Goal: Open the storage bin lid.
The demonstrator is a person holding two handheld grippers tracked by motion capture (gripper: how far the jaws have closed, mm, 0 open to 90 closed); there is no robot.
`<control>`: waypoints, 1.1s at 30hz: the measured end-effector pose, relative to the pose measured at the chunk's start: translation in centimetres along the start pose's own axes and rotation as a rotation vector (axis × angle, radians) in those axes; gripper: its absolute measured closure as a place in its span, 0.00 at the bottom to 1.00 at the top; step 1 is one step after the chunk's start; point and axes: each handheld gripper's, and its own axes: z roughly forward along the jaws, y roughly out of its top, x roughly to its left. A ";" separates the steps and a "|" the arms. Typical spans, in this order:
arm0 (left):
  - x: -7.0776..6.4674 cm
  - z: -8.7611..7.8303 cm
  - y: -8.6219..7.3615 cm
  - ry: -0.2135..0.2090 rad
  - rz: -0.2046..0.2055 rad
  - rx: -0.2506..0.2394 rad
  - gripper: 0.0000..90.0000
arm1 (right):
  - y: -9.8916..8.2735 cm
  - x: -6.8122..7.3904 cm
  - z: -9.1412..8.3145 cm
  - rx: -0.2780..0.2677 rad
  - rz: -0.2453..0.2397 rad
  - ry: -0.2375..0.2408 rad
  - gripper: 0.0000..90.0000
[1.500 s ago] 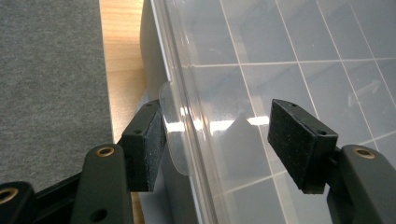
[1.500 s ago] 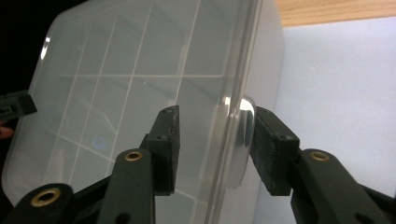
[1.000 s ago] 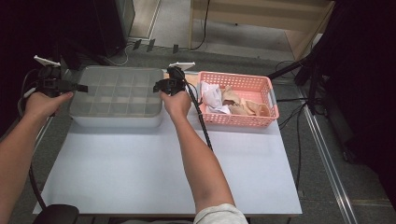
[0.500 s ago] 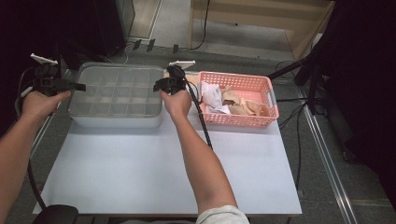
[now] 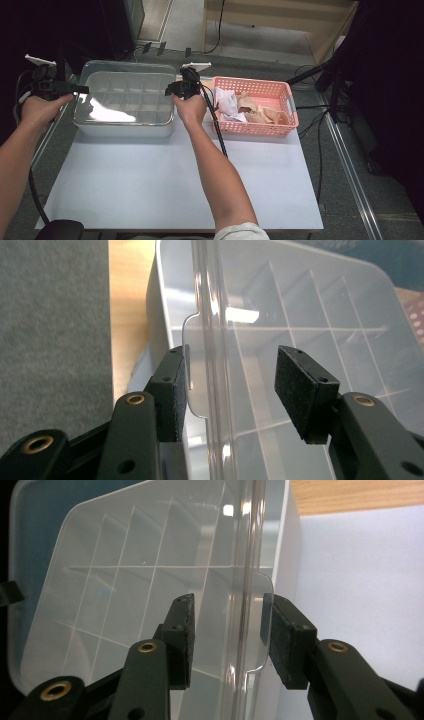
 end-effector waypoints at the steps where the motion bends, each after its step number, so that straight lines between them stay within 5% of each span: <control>1: 0.0 0.0 0.0 0.000 0.000 0.000 0.56 | 0.0 0.0 0.0 0.003 0.000 -0.002 0.66; 13: -0.2 -1.2 0.1 -0.068 -0.049 -0.027 0.67 | 0.5 -0.3 -1.5 0.000 -0.013 0.021 0.71; 33: -2.1 -3.1 0.3 -0.114 -0.011 -0.022 0.71 | 0.6 -0.3 -4.8 -0.025 -0.041 0.057 0.74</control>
